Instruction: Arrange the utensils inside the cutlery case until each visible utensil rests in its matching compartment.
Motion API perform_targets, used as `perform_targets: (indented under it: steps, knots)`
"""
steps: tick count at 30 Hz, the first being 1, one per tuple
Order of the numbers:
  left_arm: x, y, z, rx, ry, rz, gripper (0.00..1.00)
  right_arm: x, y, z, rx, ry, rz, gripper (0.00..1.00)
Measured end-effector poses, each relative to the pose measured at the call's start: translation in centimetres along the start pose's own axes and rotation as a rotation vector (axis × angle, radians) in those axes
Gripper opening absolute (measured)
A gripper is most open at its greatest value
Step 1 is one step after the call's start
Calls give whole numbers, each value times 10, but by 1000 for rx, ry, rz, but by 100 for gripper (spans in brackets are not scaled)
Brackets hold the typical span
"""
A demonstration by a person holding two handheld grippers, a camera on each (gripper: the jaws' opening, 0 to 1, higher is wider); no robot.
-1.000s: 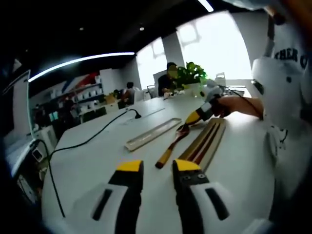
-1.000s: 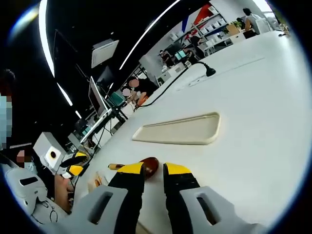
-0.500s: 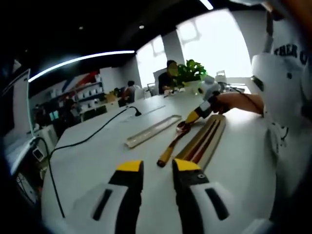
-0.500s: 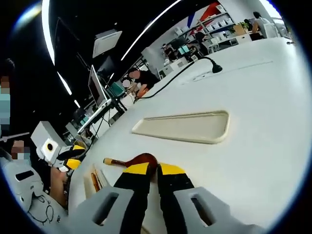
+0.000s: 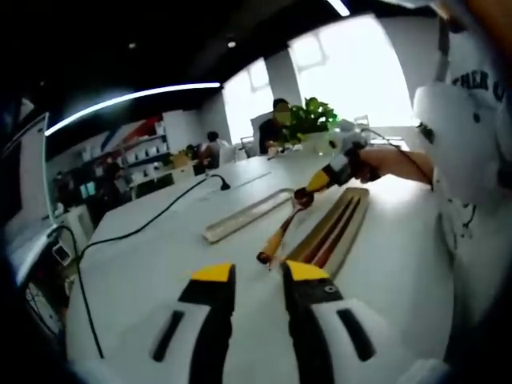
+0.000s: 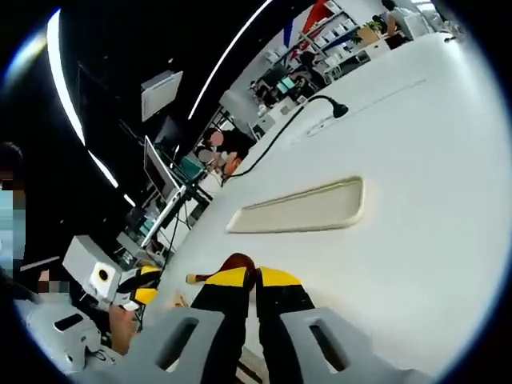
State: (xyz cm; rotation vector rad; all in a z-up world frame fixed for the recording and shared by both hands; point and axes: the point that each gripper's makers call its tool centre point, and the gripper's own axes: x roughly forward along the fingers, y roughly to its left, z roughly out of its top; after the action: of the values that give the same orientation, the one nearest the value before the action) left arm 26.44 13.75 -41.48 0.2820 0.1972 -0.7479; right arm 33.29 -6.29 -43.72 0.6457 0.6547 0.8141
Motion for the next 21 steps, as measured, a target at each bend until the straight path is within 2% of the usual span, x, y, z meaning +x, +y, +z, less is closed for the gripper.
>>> perform_targets:
  steps: [1,3,9,16,18,21]
  knots:
    - [0,-1,0,1,0,-3,25,-2,1,2,21,-21,2,0]
    - [1,-2,1,5,0,-6,25,-8,7,1,41,-22,24,0]
    - [-1,-5,6,15,-25,-12,25,-24,19,0,40,-51,10,0]
    - [3,-13,10,36,-50,-43,22,-18,10,0,22,-60,-40,0]
    - [4,-16,10,39,-51,-51,22,-15,1,5,16,-69,-60,0]
    - [6,-20,10,46,-55,-65,22,-13,-2,2,25,-70,-75,0]
